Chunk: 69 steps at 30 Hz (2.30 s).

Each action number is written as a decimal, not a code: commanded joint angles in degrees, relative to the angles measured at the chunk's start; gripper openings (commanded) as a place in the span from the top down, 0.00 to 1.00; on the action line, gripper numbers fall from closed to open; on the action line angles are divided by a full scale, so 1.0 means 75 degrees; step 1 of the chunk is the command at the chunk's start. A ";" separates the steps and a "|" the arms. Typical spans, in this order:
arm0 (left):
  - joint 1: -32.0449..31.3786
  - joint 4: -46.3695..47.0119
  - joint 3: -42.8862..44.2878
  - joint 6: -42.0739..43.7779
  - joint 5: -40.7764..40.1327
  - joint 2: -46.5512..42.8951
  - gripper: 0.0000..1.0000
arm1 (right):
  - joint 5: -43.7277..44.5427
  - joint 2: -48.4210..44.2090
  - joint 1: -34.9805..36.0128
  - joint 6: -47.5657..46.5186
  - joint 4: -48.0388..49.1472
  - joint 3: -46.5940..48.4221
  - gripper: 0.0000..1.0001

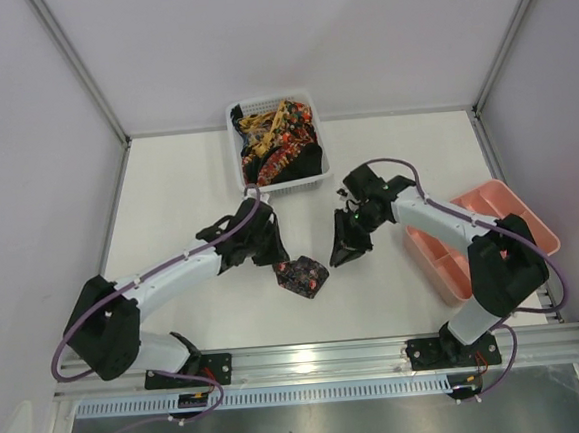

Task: Roll the ties
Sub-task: Roll the tie

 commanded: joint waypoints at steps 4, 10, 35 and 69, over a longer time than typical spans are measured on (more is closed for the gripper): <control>0.0195 -0.0514 0.1358 0.0575 0.0460 0.1342 0.99 | -0.1666 -0.0692 -0.0513 -0.0724 0.2257 -0.1641 0.97; 0.0418 -0.0936 0.2214 0.0774 0.0508 0.2223 0.99 | -0.2370 -0.0423 -0.0502 -0.0432 0.3805 -0.2497 1.00; 0.0383 -0.0703 0.1478 0.0622 0.0519 0.2552 0.99 | -0.3565 0.1042 -0.0455 -0.0302 0.5247 -0.2311 1.00; 0.0383 -0.0787 0.1266 0.0798 0.0178 0.1019 0.99 | -0.2875 0.2742 -0.0045 -0.1076 0.4100 -0.1045 0.99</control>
